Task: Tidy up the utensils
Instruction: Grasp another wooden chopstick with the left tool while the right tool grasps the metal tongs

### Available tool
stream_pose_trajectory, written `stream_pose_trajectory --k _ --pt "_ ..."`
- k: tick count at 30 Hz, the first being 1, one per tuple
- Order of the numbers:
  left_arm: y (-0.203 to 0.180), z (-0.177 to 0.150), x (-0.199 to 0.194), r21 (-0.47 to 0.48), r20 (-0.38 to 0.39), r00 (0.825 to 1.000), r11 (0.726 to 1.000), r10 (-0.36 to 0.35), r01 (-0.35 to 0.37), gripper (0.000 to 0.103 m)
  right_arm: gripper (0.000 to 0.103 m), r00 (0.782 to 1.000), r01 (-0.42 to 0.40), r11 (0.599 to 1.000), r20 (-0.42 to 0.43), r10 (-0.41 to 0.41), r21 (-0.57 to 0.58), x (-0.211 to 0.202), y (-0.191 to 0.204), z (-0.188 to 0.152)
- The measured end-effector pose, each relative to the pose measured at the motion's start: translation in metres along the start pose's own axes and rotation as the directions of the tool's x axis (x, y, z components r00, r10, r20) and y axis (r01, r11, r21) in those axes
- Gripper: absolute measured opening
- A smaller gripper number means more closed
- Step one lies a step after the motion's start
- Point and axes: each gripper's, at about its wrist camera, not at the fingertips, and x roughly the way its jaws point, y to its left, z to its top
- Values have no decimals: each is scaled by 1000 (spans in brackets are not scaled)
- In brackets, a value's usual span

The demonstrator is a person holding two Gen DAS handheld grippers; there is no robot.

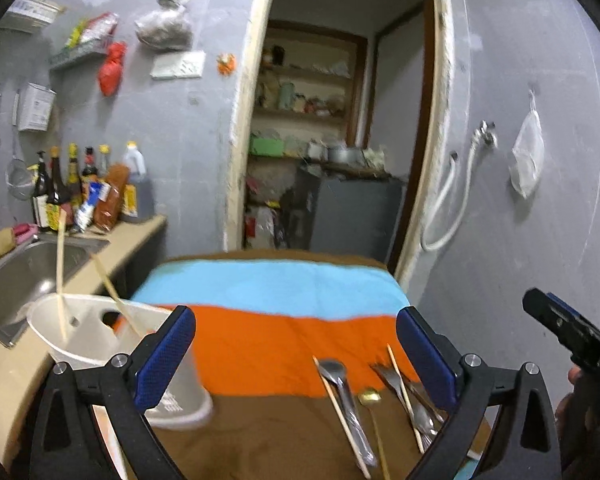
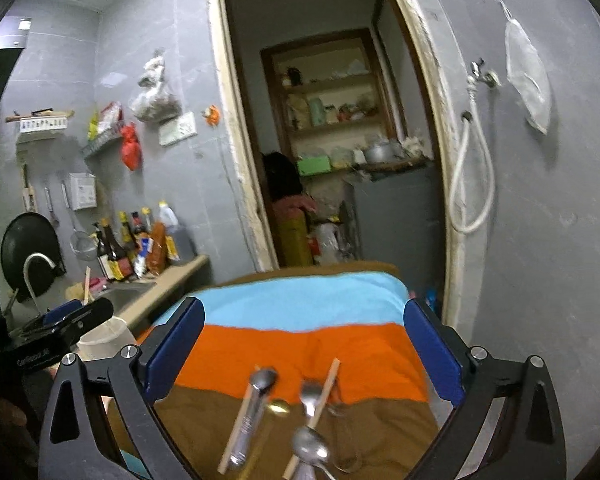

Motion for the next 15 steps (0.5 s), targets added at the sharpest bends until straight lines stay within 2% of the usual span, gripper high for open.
stream_pose_trajectory --k 4,9,13,15 --pt "-18 -14 18 36 -74 997 999 -8 11 101 98 996 41 999 -80 -39 19 16 -26 -14" --pt "-27 -25 43 94 -154 988 995 1 14 101 98 974 72 997 -217 -67 18 46 -47 -33" --pt "-23 -33 66 74 -213 977 997 -8 24 100 97 955 57 998 -294 -51 13 70 -53 -49" --pt "-20 -36 78 55 -242 970 998 -15 29 90 93 943 44 999 -329 -38 8 81 -52 -58"
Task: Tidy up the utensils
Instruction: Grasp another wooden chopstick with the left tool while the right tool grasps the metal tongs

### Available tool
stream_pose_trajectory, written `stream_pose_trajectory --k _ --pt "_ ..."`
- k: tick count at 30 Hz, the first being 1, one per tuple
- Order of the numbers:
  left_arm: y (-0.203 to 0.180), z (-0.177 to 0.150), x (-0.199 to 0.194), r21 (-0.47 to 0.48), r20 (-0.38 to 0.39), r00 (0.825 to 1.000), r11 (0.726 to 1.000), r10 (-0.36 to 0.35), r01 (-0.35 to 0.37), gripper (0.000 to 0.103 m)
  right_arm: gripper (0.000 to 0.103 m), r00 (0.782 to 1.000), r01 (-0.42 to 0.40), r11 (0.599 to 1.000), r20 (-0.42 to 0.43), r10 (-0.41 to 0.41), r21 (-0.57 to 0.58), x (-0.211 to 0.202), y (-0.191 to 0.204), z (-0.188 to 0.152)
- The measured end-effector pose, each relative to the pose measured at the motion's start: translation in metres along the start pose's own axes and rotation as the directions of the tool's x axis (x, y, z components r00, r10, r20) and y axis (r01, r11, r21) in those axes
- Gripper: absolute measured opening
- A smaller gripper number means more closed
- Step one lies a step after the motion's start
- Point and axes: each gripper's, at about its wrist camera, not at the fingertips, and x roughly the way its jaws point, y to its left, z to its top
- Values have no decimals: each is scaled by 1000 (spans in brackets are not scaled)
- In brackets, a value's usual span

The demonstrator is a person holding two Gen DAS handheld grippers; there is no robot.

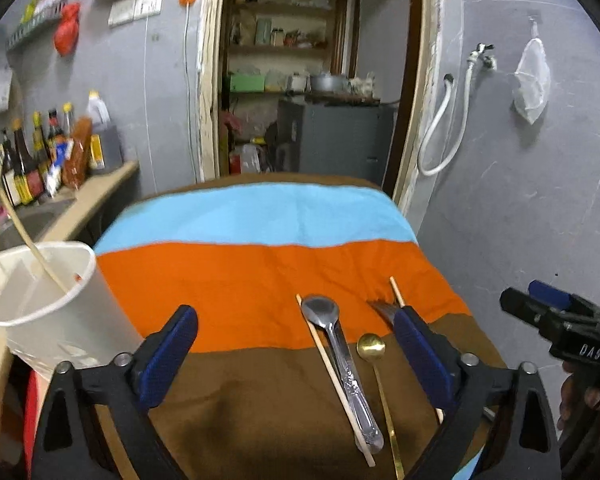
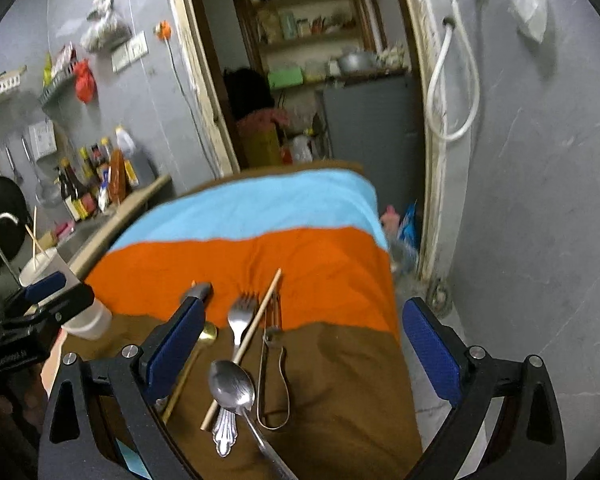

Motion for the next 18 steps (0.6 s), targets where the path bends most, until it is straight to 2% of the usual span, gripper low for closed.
stream_pose_trajectory --k 2,4,5,7,12,14,18 --pt "4 -2 16 -20 -47 999 1000 -11 10 85 82 999 -12 1000 -36 12 -11 14 2 -3" --pt "8 -5 29 -37 -86 996 999 -25 22 78 75 997 -24 999 -76 23 -21 28 6 -7" --pt "9 -6 38 -48 -113 993 998 -41 36 72 69 995 -31 999 -98 28 -26 35 8 -9" --pt "11 -9 50 -67 -160 984 996 -73 63 64 62 989 -39 998 -146 32 -45 50 13 -12" --pt "10 -16 79 -78 -275 954 992 -118 100 45 52 974 -40 994 -226 17 -98 76 23 -18" --pt "10 -20 88 -87 -312 942 991 -122 99 42 50 965 -29 993 -261 -2 -112 85 26 -17" --pt "6 -21 92 -60 -333 937 994 -108 93 41 49 953 -11 992 -302 -28 -127 98 27 -18"
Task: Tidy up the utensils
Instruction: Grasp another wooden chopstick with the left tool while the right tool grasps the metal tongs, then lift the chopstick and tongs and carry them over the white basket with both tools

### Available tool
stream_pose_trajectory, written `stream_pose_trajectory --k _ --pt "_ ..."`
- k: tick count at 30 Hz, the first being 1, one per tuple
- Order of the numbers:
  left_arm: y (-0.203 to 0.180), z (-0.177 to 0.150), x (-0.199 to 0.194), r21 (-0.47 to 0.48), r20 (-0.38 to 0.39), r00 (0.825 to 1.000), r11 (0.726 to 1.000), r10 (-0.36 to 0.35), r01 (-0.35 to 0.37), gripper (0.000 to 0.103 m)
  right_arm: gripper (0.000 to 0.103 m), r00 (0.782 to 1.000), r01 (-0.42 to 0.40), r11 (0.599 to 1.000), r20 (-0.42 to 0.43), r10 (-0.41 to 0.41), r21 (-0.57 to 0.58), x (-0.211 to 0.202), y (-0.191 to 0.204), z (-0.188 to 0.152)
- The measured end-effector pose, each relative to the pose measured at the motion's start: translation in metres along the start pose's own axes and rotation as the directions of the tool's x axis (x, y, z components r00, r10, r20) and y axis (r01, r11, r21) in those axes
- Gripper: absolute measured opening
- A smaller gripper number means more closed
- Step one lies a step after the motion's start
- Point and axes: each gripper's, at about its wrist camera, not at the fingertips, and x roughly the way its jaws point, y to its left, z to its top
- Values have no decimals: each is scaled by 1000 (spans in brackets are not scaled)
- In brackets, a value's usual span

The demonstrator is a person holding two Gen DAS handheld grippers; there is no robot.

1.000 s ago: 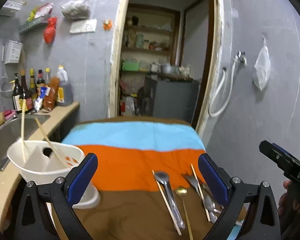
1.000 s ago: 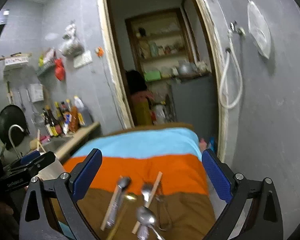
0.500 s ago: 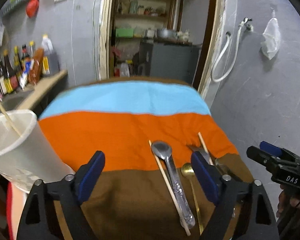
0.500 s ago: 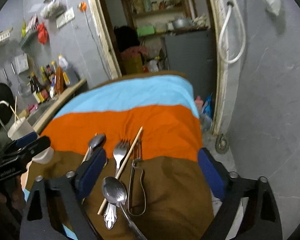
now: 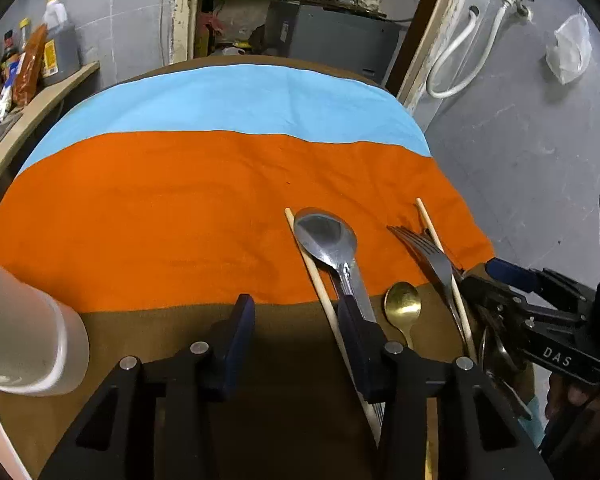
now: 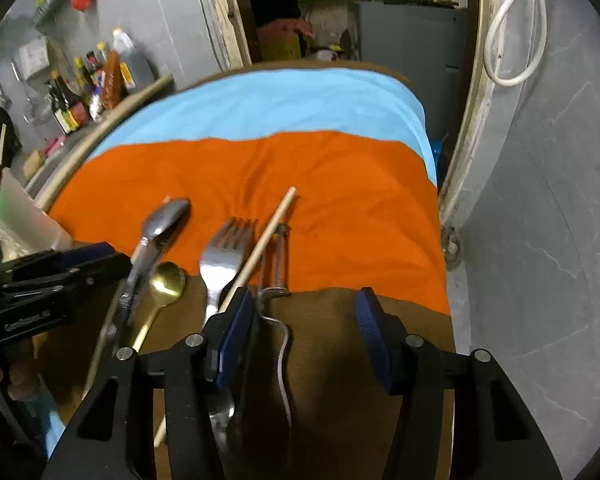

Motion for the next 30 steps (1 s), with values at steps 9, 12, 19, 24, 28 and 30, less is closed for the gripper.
stream_pose_trajectory --k 9,12,19,24,28,30 --pt "1 22 20 -19 -85 996 999 -29 28 25 49 997 39 998 -61 -42 -48 19 8 20" --pt "5 31 26 -59 -123 991 997 -53 46 23 49 995 55 996 -82 -60 -68 28 13 30" --pt "8 34 31 -93 -149 987 995 -60 47 9 28 993 65 996 -94 -70 -55 30 23 35" --pt "16 31 28 -149 -144 985 986 -93 71 5 11 995 12 1000 -96 -12 7 26 16 32" --pt "24 22 13 -180 -111 987 979 -113 92 5 11 996 -51 994 -65 57 93 14 4 24" --pt "27 18 1 -189 -77 989 976 -129 113 5 11 996 -84 988 -19 87 130 -2 1 17"
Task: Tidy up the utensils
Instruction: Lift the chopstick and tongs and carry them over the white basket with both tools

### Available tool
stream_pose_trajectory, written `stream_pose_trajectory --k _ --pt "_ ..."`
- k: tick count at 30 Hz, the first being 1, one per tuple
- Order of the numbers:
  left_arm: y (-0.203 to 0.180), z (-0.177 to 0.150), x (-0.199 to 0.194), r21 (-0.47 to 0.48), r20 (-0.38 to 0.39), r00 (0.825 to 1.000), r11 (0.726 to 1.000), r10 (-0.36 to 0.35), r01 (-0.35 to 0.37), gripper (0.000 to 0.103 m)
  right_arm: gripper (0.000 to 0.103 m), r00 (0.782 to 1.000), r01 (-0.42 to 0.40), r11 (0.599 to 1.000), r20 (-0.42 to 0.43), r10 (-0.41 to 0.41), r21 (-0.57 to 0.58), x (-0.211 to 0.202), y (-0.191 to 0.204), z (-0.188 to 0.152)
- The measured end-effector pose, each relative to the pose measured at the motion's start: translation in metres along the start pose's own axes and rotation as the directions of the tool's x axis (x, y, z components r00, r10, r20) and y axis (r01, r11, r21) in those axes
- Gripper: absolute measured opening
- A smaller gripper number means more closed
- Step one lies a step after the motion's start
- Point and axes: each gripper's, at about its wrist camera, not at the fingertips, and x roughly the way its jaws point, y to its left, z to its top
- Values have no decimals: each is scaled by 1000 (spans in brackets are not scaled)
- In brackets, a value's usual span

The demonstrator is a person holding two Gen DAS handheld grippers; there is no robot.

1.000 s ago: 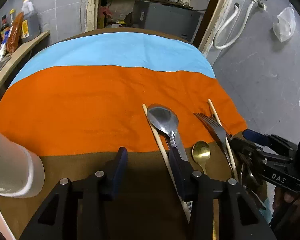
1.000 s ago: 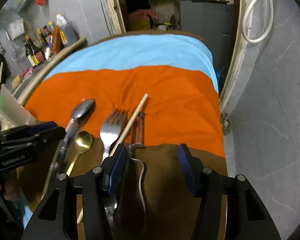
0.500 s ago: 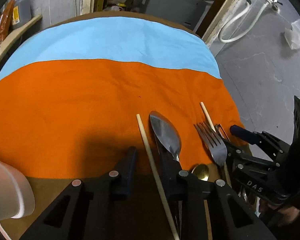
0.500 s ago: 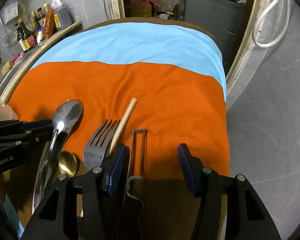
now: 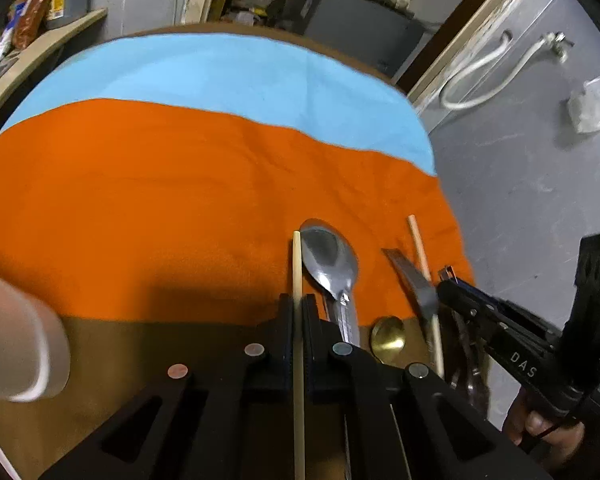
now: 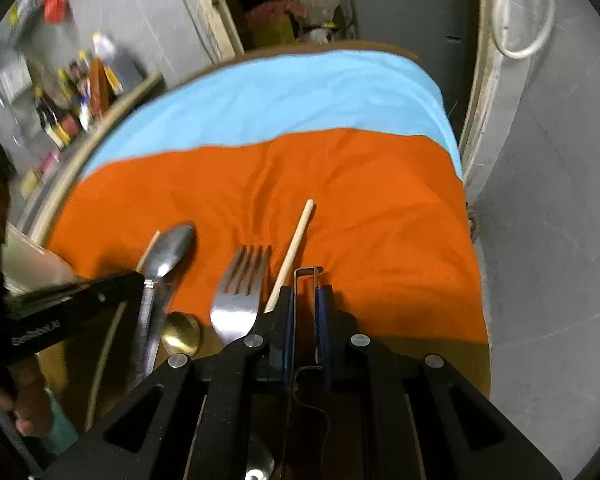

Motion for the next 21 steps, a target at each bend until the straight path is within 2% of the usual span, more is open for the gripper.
stream_pose_trajectory --k 3,8,14,21 --pt "2 -7 -23 -8 75 997 999 -33 33 5 11 997 -33 999 73 31 39 -24 -2 -10" --pt "7 -18 -71 -18 218 972 996 -82 88 5 11 982 -70 995 182 56 68 -61 1 -20" --pt "12 -17 -121 -31 363 927 994 -90 109 5 11 947 -129 990 301 108 53 -102 20 -19" --pt "47 -4 -181 -74 494 867 991 -64 116 5 11 897 -174 985 411 162 -7 -134 78 -3"
